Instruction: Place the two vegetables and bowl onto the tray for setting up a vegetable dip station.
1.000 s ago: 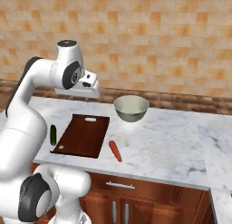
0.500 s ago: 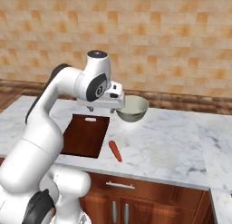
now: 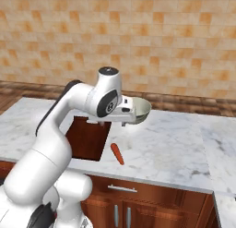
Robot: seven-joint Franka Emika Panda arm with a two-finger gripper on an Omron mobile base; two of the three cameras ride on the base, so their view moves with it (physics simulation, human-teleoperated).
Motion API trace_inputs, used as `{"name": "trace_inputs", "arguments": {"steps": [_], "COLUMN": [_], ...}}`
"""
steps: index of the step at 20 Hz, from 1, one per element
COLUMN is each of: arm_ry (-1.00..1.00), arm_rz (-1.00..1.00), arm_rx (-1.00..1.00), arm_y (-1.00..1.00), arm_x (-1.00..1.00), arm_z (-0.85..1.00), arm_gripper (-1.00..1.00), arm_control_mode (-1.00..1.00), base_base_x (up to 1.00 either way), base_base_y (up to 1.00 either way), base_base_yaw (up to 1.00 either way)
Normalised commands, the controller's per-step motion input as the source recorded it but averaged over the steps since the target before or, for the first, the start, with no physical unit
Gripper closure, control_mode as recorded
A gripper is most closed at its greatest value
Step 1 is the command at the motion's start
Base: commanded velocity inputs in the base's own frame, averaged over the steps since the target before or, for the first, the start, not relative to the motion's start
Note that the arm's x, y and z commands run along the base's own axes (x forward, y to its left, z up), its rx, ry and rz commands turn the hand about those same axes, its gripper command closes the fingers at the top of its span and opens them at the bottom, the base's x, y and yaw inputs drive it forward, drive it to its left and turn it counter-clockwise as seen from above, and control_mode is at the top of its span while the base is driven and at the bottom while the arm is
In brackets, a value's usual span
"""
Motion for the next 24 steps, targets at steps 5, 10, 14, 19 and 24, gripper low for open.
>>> {"name": "trace_inputs", "arguments": {"steps": [5, 10, 14, 19, 24], "arm_ry": [0.01, 0.0, 0.02, 0.01, 0.03], "arm_rz": [0.0, 0.04, 0.05, 0.08, 0.05], "arm_rx": [-0.06, -0.01, 0.0, 0.0, 0.0], "arm_y": [0.0, 0.0, 0.0, 0.0, 0.01], "arm_x": [0.07, 0.02, 0.17, 0.23, 0.32], "arm_z": [-0.49, -0.47, -0.49, -0.5, -0.31], "arm_gripper": [-1.0, -1.0, -1.0, -1.0, -1.0], "arm_control_mode": [-1.0, -1.0, -1.0, -1.0, -1.0], "base_base_x": [0.0, 0.0, 0.0, 0.0, 0.0], "base_base_y": [0.0, 0.0, 0.0, 0.0, 0.0], "base_base_yaw": [0.0, 0.0, 0.0, 0.0, 0.0]}}
